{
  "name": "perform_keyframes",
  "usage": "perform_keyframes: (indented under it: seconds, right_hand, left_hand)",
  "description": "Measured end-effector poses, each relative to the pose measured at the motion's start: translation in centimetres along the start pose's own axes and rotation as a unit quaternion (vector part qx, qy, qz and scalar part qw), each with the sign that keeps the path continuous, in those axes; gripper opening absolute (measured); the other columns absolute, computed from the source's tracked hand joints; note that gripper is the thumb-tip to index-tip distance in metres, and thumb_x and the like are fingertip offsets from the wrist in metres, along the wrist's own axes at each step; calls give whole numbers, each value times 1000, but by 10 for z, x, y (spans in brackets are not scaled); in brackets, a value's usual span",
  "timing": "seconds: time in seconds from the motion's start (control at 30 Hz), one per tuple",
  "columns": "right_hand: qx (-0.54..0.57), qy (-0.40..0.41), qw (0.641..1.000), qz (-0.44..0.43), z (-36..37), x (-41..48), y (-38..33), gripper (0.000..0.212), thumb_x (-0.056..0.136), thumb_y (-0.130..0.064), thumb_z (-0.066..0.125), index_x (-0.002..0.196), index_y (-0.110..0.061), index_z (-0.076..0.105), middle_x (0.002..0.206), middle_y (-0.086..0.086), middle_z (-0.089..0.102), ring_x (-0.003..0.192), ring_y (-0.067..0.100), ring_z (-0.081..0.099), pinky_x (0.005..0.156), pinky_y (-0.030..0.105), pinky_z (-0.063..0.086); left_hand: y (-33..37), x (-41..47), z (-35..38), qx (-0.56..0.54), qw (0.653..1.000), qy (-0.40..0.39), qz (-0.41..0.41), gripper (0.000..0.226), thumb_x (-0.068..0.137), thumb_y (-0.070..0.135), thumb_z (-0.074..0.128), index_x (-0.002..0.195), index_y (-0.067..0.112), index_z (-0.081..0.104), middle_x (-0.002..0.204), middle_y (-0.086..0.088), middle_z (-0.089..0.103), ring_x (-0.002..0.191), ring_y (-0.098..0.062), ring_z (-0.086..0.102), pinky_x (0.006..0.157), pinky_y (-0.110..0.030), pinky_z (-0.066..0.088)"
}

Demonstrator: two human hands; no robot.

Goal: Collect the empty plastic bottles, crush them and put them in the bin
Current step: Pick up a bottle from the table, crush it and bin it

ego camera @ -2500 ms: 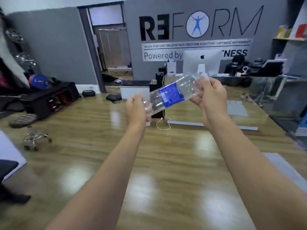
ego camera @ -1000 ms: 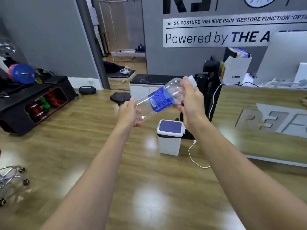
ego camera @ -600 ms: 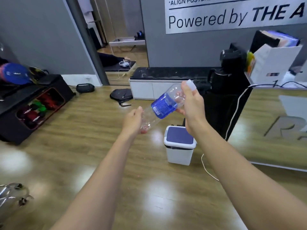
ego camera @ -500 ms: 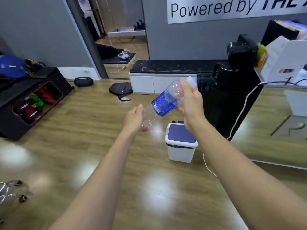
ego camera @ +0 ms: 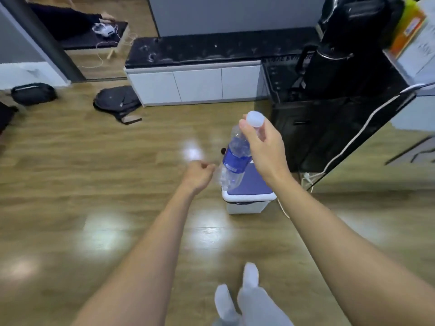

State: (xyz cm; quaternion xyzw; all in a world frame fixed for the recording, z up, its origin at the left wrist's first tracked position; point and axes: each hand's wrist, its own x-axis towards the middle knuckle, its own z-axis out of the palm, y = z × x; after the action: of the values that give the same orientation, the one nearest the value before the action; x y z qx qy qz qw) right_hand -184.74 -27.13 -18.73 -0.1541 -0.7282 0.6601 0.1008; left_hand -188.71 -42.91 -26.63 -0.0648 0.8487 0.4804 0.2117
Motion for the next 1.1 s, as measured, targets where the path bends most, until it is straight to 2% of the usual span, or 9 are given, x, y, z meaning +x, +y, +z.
perform_keyframes:
  seconds: [0.1, 0.2, 0.3, 0.5, 0.57, 0.67, 0.83, 1.03, 1.1]
  right_hand:
    - [-47, 20, 998, 21, 7, 40, 36, 15, 92, -40, 61, 98, -26, 65, 99, -2, 70, 93, 12, 65, 81, 27, 50]
    - [-95, 23, 993, 60, 19, 79, 85, 12, 90, -44, 61, 86, -32, 61, 90, -9, 66, 79, 1, 59, 69, 21, 43]
    - [-136, 11, 984, 110, 32, 109, 145, 15, 87, -48, 60, 82, -34, 59, 93, -11, 64, 83, -1, 58, 69, 20, 41]
    - [-200, 2, 956, 214, 53, 139, 270, 33, 92, -49, 55, 105, -19, 62, 106, 1, 65, 98, 20, 60, 87, 37, 47]
    - [-216, -13, 949, 231, 60, 142, 302, 31, 94, -47, 55, 109, -20, 62, 108, 0, 64, 99, 20, 58, 86, 33, 43]
    - [-253, -42, 936, 240, 76, 151, 349, 17, 94, -44, 57, 97, -28, 63, 97, -4, 61, 91, 18, 56, 80, 28, 38]
    - [-279, -73, 928, 238, 102, 161, 388, 31, 93, -43, 55, 113, -20, 63, 108, 0, 67, 101, 22, 61, 88, 32, 46]
    - [-306, 17, 931, 198, 112, 151, 374, 53, 95, -41, 55, 135, -8, 51, 140, 5, 55, 124, 22, 54, 104, 34, 41]
    - [-324, 97, 933, 119, 114, 145, 353, 52, 92, -44, 56, 129, -8, 57, 145, 6, 50, 129, 22, 50, 107, 45, 40]
  left_hand:
    - [-17, 51, 13, 103, 994, -26, -13, 36, 93, 12, 52, 57, 14, 47, 58, -7, 47, 63, -24, 44, 63, -34, 38]
    - [-38, 101, 31, 172, 984, -37, -38, 18, 91, 14, 52, 86, 10, 69, 95, -16, 71, 94, -31, 63, 84, -34, 48]
    - [-64, 148, 55, 221, 972, -67, -45, 24, 91, 12, 50, 105, 7, 70, 113, -17, 70, 109, -33, 63, 89, -33, 47]
    - [-128, 236, 115, 295, 938, -166, -70, 44, 93, 15, 49, 136, 13, 53, 142, -13, 53, 128, -32, 51, 105, -36, 42]
    - [-150, 257, 135, 330, 920, -199, -69, 45, 92, 16, 50, 137, 11, 49, 145, -13, 49, 130, -33, 49, 106, -39, 41]
    - [-187, 292, 158, 380, 888, -247, -75, 45, 94, 23, 51, 136, 9, 43, 146, -9, 43, 128, -35, 48, 106, -46, 40]
    - [-230, 320, 170, 439, 846, -301, -41, 74, 90, 17, 55, 152, 12, 15, 160, -5, 18, 131, -33, 44, 104, -46, 42]
    - [-237, 334, 161, 445, 813, -374, -38, 80, 93, 15, 44, 156, 20, -6, 165, 2, -12, 130, -35, 46, 105, -48, 42]
    - [-228, 333, 154, 426, 820, -379, -45, 75, 92, 13, 41, 157, 21, 4, 165, 2, -8, 133, -33, 44, 106, -48, 41]
